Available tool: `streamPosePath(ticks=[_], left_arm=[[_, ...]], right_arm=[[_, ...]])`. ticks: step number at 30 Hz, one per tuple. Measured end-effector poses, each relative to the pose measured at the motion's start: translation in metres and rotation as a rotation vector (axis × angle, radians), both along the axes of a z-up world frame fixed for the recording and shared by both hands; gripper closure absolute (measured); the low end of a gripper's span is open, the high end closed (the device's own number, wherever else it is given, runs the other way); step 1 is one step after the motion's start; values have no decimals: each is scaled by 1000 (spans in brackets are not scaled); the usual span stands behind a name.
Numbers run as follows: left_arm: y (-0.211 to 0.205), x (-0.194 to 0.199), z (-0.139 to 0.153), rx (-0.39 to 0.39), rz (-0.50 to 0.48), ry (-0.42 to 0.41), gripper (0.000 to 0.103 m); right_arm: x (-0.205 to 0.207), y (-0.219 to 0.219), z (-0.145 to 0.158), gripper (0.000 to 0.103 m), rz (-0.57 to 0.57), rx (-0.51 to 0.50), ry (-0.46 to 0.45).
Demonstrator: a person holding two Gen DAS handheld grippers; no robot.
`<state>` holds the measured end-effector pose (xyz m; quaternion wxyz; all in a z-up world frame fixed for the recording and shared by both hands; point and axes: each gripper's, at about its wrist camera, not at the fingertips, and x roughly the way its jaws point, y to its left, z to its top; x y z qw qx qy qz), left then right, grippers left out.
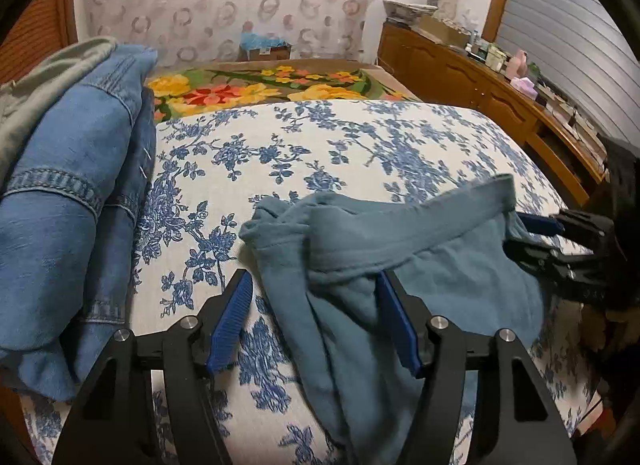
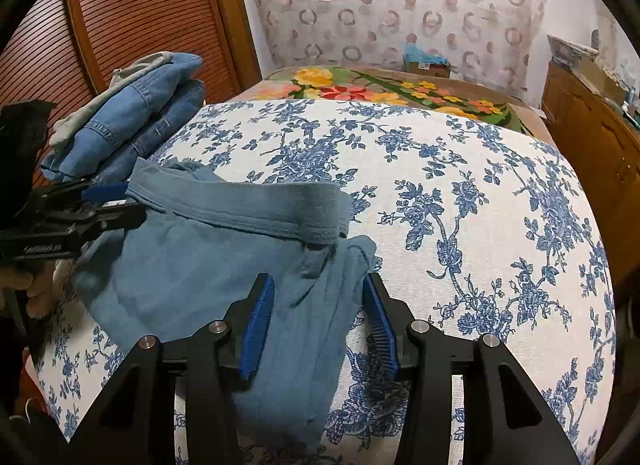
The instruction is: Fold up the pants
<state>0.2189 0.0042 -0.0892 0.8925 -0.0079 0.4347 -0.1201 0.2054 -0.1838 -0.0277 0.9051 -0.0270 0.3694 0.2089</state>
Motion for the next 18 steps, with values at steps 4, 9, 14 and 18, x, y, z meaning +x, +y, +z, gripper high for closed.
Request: streamPosePath(ticks=[4,9,14,18], left_arm=[[1,6,-4,-10,3,18,37],[2,10,-7,-31,-1,20,40],[1,11,-7,-42,-3,16,43],[-1,10,-6,-54,-23,11,58]], right_arm=[[2,0,1,53,3,-2,0],[2,1,0,52,3,-6,-1],[2,1,0,52,3,-4,0],[2,1,0,52,3,-5,0]])
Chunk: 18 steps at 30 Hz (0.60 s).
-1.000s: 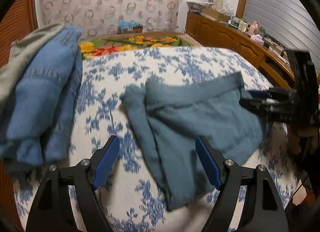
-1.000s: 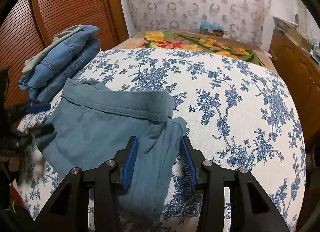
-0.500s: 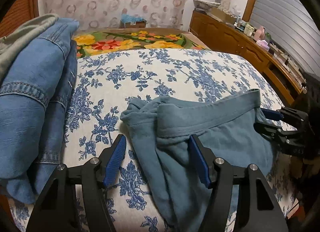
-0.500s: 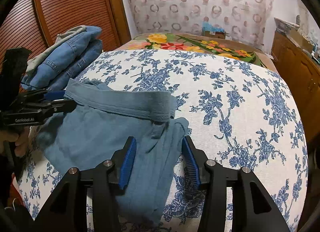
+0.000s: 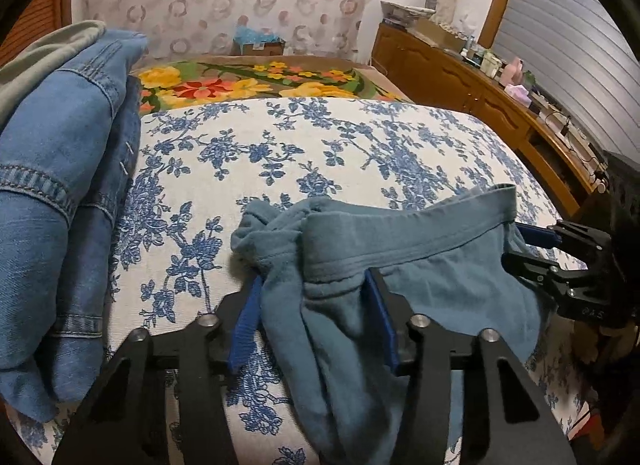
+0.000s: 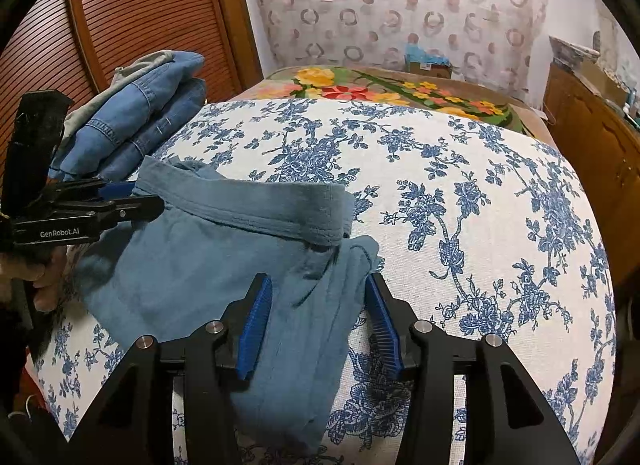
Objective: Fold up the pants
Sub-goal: 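Grasp a shorts corner with the left gripper while the right gripper grasps another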
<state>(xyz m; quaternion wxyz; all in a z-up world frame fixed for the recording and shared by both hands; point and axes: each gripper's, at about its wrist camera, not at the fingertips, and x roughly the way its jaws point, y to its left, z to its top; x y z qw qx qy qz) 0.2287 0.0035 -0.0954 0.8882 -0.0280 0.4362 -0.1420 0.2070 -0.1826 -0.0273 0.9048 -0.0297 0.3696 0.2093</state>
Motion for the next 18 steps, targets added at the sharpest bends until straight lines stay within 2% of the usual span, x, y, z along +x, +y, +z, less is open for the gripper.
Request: streamPosePath(ticks=[1,4,7,11,12,14,18], left_arm=[[-1,-1,1,-4,-7,-6,66],[-4,-4,6,0,-11,-23,74],[-5,-7,11,-2,-18,-38,79],[-7,-14,18,6,-24,-60,80],[-7,-15,19,6,-24,-63,80],[-8,-17,22,6,-24,-68,80],[-8,-27,28,7,-30,-89,81]], right_arm=[[0,0,0,52,0,1,0],[0,0,0,54,-2,8,2],[0,0,0,68,-1,10,3],[1,-1,0,79,9,38,14],[2,-2,0,86,15,61,26],[4,-5,-1,89,28,106,50],[0,-10,2,93,33,137,38]])
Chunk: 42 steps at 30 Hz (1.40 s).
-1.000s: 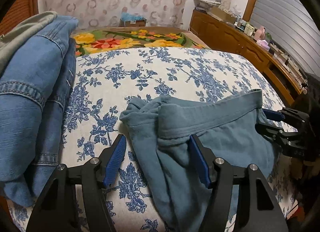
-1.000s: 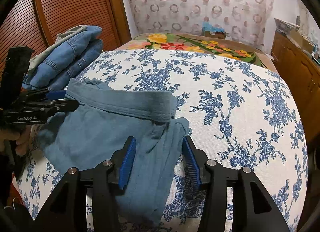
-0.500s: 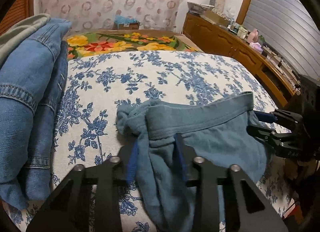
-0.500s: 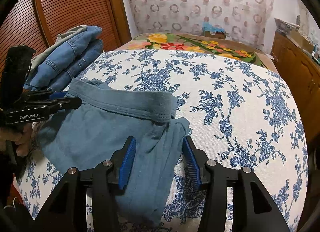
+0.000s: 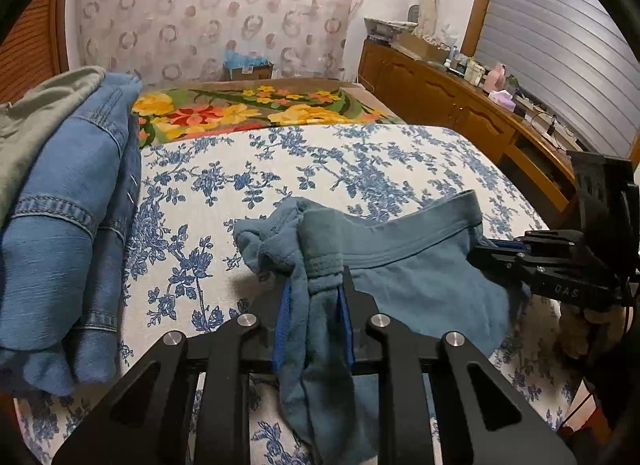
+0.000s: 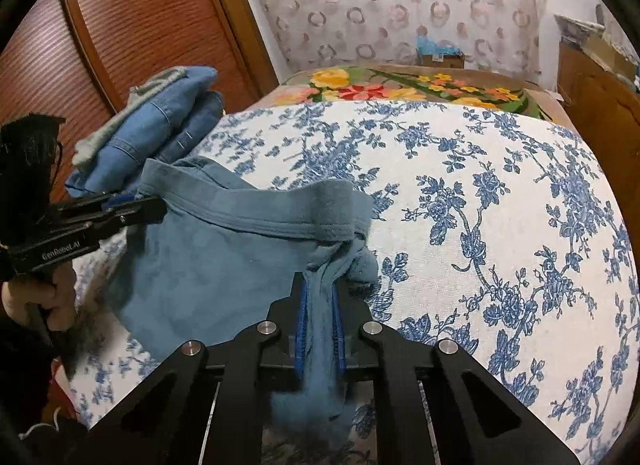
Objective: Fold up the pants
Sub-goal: 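Lift the folded shorts with both grippers toward the denim clothes stack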
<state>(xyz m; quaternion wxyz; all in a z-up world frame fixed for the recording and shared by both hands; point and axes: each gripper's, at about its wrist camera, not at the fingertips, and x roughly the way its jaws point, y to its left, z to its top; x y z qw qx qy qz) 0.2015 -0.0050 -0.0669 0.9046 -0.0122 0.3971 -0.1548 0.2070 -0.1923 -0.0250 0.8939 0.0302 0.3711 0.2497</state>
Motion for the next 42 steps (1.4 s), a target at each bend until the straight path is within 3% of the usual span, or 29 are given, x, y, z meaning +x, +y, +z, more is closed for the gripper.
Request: streamPosePath(ticks=[31,42], left_arm=[[-21,-90,77,6,-43,-217,84],[-9,-108,93,9,-8,-256,84]], right_arm=[[-121,-26,65,94,-16,30,-247],[-136,-21,84,94,15,13,-309]])
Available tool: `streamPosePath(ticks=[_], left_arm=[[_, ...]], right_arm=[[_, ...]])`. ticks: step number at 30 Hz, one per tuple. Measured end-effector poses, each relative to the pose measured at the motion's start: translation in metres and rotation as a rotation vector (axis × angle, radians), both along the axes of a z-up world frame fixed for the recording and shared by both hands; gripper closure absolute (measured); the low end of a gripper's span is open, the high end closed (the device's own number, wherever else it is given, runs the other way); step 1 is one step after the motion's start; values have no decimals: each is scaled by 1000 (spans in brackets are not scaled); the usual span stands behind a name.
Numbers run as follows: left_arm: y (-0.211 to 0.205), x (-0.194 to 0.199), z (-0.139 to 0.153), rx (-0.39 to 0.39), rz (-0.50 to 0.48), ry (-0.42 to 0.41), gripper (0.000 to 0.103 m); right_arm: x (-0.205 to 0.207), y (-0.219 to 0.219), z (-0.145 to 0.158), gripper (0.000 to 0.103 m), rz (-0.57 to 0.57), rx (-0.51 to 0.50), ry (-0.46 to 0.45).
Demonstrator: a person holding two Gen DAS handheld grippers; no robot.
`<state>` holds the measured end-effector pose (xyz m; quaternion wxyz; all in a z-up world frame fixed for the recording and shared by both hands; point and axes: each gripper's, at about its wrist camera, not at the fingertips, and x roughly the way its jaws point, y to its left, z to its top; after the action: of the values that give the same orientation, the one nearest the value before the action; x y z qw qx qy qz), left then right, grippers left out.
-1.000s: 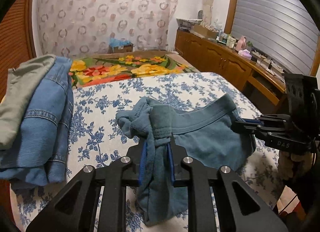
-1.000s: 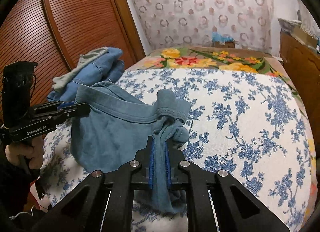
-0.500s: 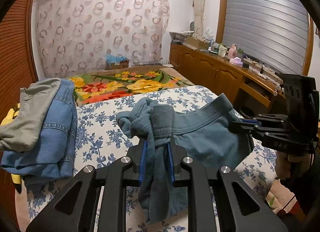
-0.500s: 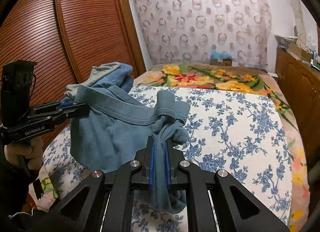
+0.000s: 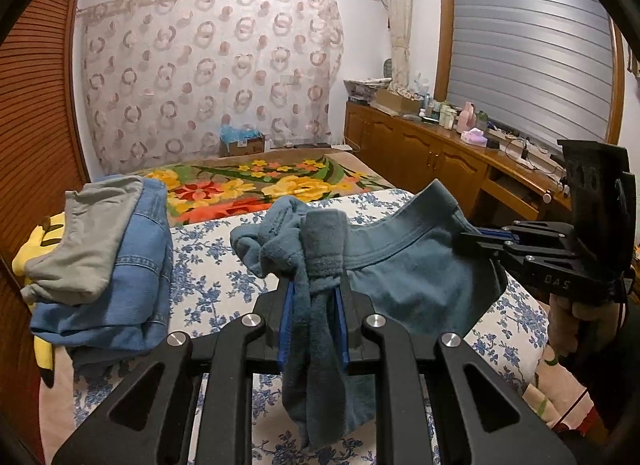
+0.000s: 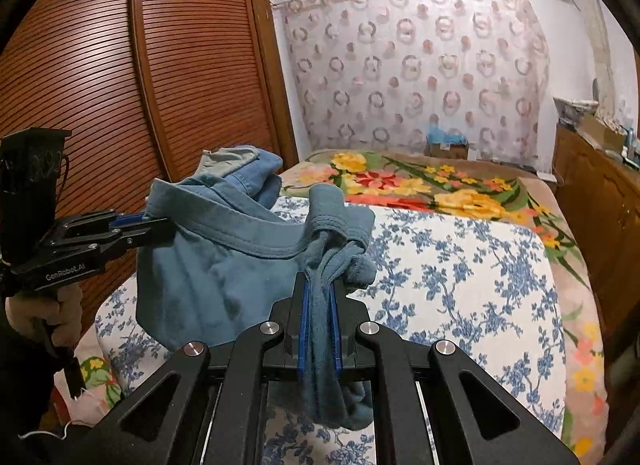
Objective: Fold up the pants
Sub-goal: 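Lift the folded shorts with both grippers toward the denim clothes stack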
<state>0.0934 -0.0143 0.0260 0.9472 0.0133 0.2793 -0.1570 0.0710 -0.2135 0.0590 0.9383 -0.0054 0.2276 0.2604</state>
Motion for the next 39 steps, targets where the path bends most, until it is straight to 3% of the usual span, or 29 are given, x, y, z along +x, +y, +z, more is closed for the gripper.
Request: streamPosePath(ticks=[21,39], left_arm=[[34,30,41,26,105,-40,84],[103,61,52,25,241,-62,84]], right_arm=[[71,27,42,94,93,-13,-65],[182,85,54,94,211,-11,-130]])
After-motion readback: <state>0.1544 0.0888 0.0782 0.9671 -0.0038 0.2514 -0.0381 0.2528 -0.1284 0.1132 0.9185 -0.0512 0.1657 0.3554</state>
